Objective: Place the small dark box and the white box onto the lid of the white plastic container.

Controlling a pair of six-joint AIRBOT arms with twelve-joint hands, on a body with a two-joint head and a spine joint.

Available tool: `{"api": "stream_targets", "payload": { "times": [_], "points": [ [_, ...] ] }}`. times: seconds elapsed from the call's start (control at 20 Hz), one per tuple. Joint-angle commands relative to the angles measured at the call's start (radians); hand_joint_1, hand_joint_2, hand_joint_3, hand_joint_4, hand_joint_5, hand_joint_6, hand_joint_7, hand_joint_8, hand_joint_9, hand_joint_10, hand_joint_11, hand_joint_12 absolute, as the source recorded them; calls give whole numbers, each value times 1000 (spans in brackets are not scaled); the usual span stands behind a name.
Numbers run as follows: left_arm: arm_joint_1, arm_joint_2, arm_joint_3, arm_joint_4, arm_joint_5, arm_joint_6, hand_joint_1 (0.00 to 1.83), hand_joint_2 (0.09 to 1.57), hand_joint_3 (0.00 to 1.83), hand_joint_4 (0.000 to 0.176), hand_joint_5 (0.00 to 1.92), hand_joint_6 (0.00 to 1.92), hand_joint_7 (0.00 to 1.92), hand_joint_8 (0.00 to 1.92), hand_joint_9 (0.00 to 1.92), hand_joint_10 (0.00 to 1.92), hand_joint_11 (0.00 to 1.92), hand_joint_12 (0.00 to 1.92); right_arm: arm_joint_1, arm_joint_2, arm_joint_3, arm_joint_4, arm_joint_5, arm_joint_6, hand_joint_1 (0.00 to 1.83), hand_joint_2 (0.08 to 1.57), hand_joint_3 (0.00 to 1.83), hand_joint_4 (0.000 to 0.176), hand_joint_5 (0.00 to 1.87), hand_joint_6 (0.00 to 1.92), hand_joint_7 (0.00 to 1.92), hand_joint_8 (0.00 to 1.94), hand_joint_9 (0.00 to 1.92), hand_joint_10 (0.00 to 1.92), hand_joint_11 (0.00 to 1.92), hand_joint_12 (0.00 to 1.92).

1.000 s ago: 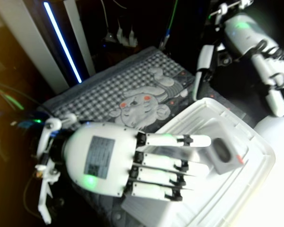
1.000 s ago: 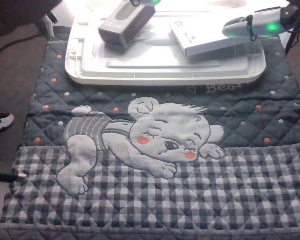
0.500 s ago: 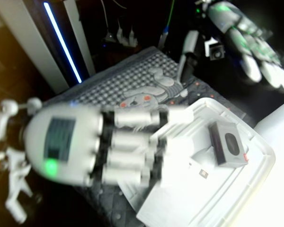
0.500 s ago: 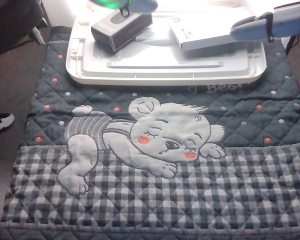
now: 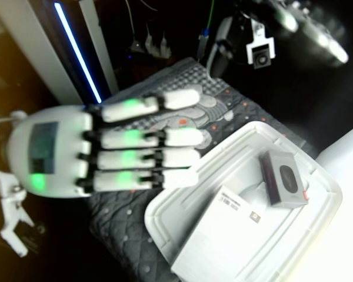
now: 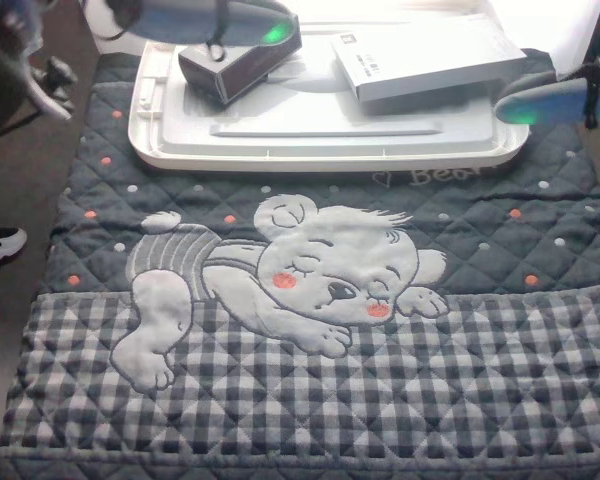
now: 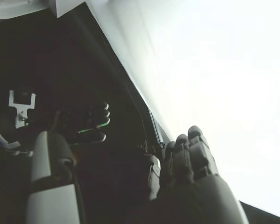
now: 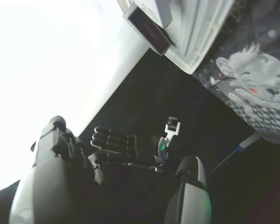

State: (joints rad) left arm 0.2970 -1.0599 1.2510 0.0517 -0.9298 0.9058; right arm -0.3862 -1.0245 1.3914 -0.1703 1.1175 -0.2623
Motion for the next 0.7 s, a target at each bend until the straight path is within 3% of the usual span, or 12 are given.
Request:
{"api": "stream_targets", "payload": {
  "times": [0.0,0.05,0.15,0.25,0.35,0.4,0.45,0.5,0.55,0.6,0.65],
  "points": [
    [1,11,-7,-12,-170,-3,913,816,2,165,0,0,0,0,0,0,19,305,-1,16,-2,50,157,7,851,741,2,176,0,0,0,0,0,0,0,506],
    [14,18,-18,-12,-193,-3,949,826,5,149,0,0,0,0,0,0,3,359,-21,20,-8,61,182,7,860,737,0,176,0,0,0,0,0,0,0,493],
    [41,27,-33,-12,-233,-3,962,808,0,164,0,0,0,0,0,0,0,492,-53,26,-20,81,227,7,849,733,0,176,0,0,0,0,27,6,0,506],
    [74,39,-48,-12,-272,-3,865,817,0,175,0,0,0,0,3,1,0,675,-74,25,-27,87,256,7,853,741,4,171,0,0,0,0,32,2,0,481],
    [102,52,-63,-12,-309,-3,919,830,5,142,0,0,0,0,23,8,0,688,-89,25,-34,88,285,7,857,760,6,176,0,0,0,0,18,2,0,510],
    [114,57,-70,-13,-323,-3,927,846,7,145,0,0,0,0,38,11,0,789,-99,26,-38,93,297,7,900,774,5,176,0,0,0,0,3,0,0,430],
    [131,65,-80,-15,-342,-3,924,868,9,152,0,0,0,0,26,4,0,730,-119,27,-43,107,323,7,896,795,6,176,0,0,1,0,5,1,0,440],
    [144,68,-88,-16,-357,-3,946,869,5,145,0,0,0,0,24,2,0,634,-135,28,-48,118,344,7,909,810,6,176,0,0,5,1,0,0,0,325],
    [154,72,-95,-20,-369,-3,959,889,8,148,0,0,0,0,4,0,0,491,-147,29,-52,125,357,7,910,809,4,176,0,0,18,6,6,2,0,302],
    [173,81,-108,-31,-388,-2,976,904,7,140,0,0,0,0,3,1,0,523,-157,30,-54,127,364,8,898,786,0,176,0,0,31,5,21,5,0,320],
    [190,87,-117,-40,-404,5,975,915,6,144,0,0,0,0,0,0,0,475,-163,31,-55,127,364,8,889,782,0,176,0,0,28,2,45,8,0,354]
  ]
}}
